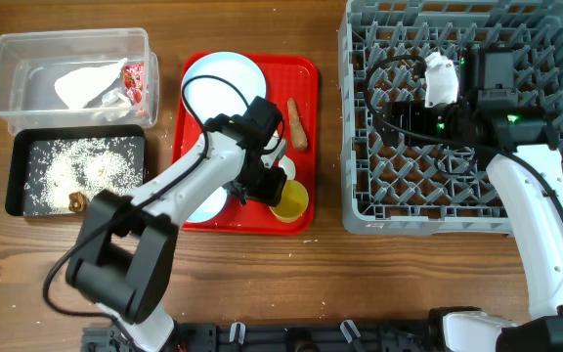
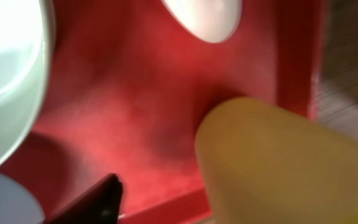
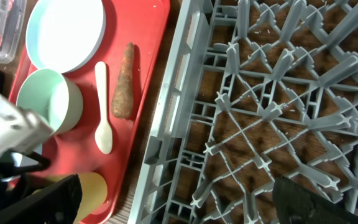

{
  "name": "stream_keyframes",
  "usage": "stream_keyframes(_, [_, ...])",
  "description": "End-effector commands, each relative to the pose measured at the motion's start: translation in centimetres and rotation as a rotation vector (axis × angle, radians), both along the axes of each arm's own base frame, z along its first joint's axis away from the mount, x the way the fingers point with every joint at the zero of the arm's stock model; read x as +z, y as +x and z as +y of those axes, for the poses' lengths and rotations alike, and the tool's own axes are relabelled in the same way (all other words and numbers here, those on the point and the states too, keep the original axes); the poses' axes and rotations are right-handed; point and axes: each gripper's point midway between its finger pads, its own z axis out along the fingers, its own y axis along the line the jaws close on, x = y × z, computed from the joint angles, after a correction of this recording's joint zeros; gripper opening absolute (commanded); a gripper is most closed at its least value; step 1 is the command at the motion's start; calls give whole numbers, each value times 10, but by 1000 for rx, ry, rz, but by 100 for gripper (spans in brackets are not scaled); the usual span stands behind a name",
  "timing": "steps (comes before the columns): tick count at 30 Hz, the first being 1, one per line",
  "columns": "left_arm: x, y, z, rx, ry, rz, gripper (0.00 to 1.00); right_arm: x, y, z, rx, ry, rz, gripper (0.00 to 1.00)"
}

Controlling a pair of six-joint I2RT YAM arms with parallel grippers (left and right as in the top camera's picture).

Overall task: Sort waste into correct bins and load items into the dishwasher rack
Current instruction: 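Grasp the yellow cup with the left gripper and lift it, then hand the yellow cup from the left gripper to the right gripper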

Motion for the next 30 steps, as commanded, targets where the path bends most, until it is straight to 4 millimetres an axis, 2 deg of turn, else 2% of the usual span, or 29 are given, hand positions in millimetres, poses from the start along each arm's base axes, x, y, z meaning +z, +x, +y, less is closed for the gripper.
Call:
stream_keyframes(1, [-8,3,0,1,11,-4,16,7,3,0,-5,2,-21,100])
stream_keyframes(2, [-6,6,-1,25,5,-13,4,7,3,0,-5,2,-20,100])
stream_keyframes(5, [8,14,-9,89,-46,-12,4,7,3,0,-18,11,-14,100])
stream_keyframes(7, [31,20,-21,110,-164,16,4,8,2,3,-48,50,5,100])
stream_keyframes(10, [92,31,-42,138,-480,71,4,23,-5,36,51,242,13,100])
stream_keyframes(12, [135,40,-48,144,-711,94,4,33,-10,57,138,355,2,100])
stream_keyframes(15, [189,47,-43,129,-1017,132,4,47,-16,86,263,491,-34,100])
stream_keyframes(17, [213,48,-34,125,-1154,167,4,62,-21,105,367,565,-84,100])
stream_keyframes(22, [246,40,-29,82,-1340,244,4,98,-26,141,532,662,-204,100])
stream_keyframes(27, [248,36,-33,126,-1335,326,4,120,-41,183,680,683,-310,100])
stream_keyframes(28, [248,36,-33,134,-1332,335,4,121,-43,185,691,682,-316,100])
stream_keyframes(30, [248,37,-33,142,-1330,344,4,121,-44,186,700,679,-320,92])
